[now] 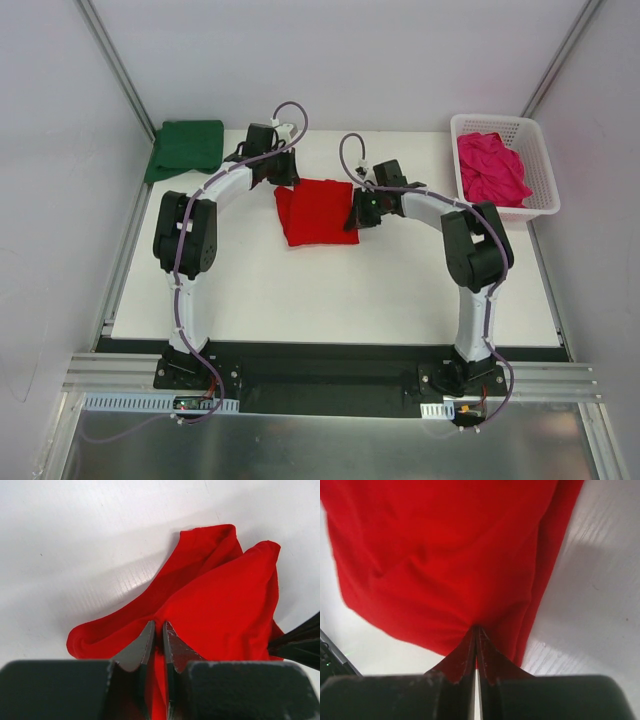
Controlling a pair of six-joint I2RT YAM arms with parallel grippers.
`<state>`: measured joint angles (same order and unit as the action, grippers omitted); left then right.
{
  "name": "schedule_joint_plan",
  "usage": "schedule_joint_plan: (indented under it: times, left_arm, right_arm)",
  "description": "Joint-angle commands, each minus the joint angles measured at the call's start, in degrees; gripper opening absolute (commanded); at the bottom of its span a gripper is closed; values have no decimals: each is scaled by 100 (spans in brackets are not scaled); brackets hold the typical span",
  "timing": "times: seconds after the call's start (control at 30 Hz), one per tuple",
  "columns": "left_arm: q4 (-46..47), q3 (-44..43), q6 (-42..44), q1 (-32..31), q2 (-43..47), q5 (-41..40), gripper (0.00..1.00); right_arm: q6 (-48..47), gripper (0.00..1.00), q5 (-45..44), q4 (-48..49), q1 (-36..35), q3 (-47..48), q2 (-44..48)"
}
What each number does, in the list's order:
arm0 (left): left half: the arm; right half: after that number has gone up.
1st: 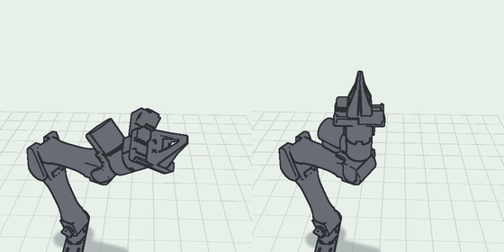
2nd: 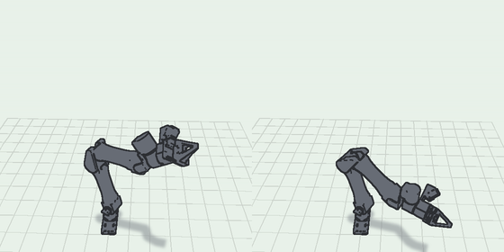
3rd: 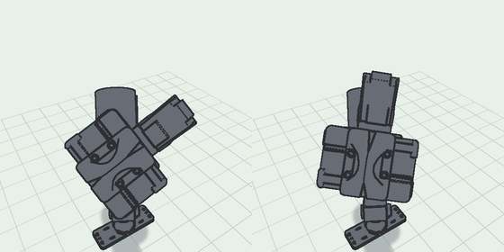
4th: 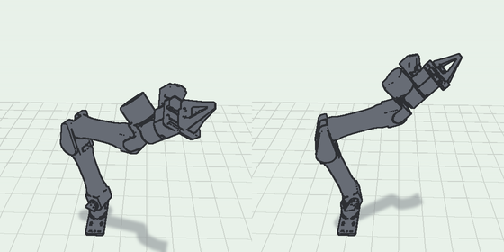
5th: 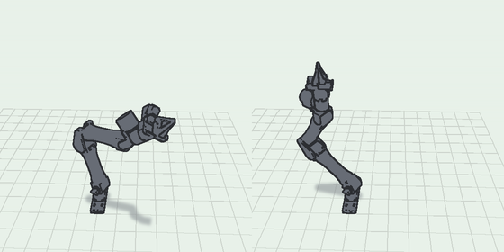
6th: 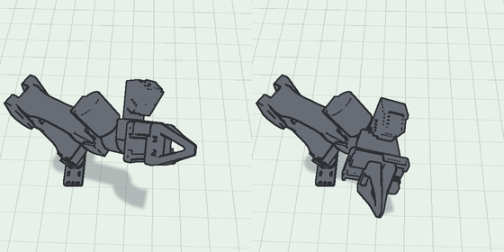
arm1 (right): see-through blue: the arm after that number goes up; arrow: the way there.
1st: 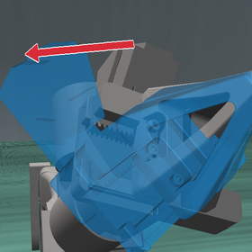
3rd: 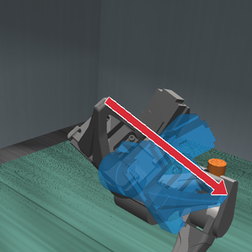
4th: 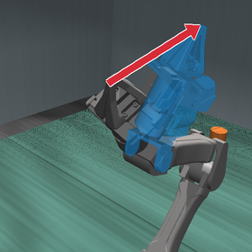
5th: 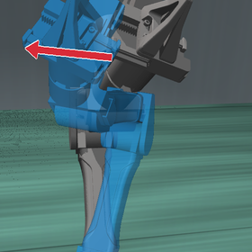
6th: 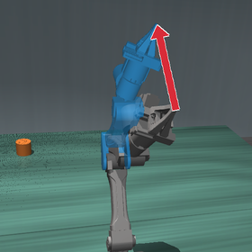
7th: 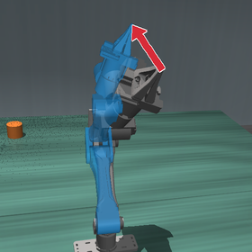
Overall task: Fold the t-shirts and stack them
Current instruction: Fold the long partially folded tshirt into a neat square
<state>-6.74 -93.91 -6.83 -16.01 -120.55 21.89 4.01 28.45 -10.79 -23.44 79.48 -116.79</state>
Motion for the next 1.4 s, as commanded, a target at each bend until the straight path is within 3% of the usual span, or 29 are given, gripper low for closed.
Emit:
schedule_joint_plan:
  times: [0.0,0.5,0.6,0.73,0.77,0.8,0.87,0.9,0.93,1.03,1.2,1.37]
  left_arm:
    - [-29,57,-11,81,339,-53,2]
    - [-38,909,85,133,1306,-554,2]
    - [-38,1015,103,168,1342,-651,6]
    - [-29,1024,42,186,1245,-686,42]
    - [-20,998,24,186,1253,-677,68]
    - [-29,1006,-20,186,1271,-669,78]
    - [-29,997,-46,186,1376,-668,99]
    - [-29,989,-64,186,1429,-651,99]
    - [-20,988,-64,186,1551,-633,99]
    - [-29,1085,-64,186,1937,-616,100]
    - [-81,1164,-90,186,2650,-353,99]
    - [-134,884,-406,186,2783,970,99]
  right_arm:
    - [-76,1,-120,-20,-134,147,-256]
    - [-102,2,-261,24,-240,-196,-213]
    - [-111,1,-261,33,-240,-231,-221]
    - [-155,1,-269,15,-249,-275,-160]
    - [-155,1,-278,15,-240,-284,-134]
    - [-172,1,-287,-2,-249,-302,-98]
    - [-208,11,-304,-20,-249,-319,-2]
    - [-199,16,-305,-29,-257,-328,33]
    - [-225,29,-313,-37,-249,-354,86]
    - [-243,42,-479,-38,-249,-503,542]
    - [-322,49,-919,-300,-240,-706,1746]
    - [-348,52,-1403,-529,-231,-855,2643]
